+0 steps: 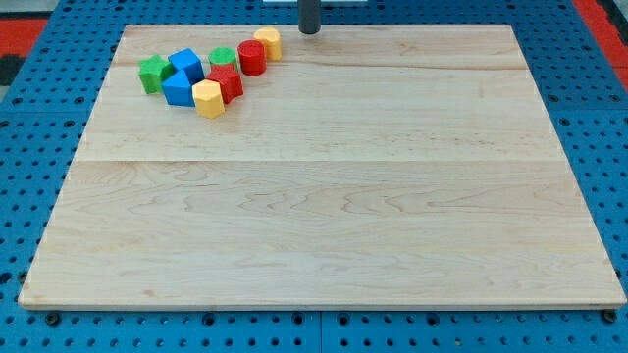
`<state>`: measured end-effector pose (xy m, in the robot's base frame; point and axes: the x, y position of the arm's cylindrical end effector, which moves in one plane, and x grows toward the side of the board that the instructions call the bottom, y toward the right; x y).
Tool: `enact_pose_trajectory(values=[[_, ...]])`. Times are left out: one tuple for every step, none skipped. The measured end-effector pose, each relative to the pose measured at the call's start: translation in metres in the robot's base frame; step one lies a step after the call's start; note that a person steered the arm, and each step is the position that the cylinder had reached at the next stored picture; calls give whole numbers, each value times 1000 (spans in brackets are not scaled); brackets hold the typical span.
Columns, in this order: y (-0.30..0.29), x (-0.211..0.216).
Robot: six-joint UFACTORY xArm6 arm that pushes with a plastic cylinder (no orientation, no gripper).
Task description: Push the yeloow heart into the group of blocks
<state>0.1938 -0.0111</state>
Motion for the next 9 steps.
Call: enact_pose_trajectory(values=[[-24,11],[-24,14],[-61,14],[-99,15],[-105,30],[-106,46],[-139,32],[-231,24],[-229,42]])
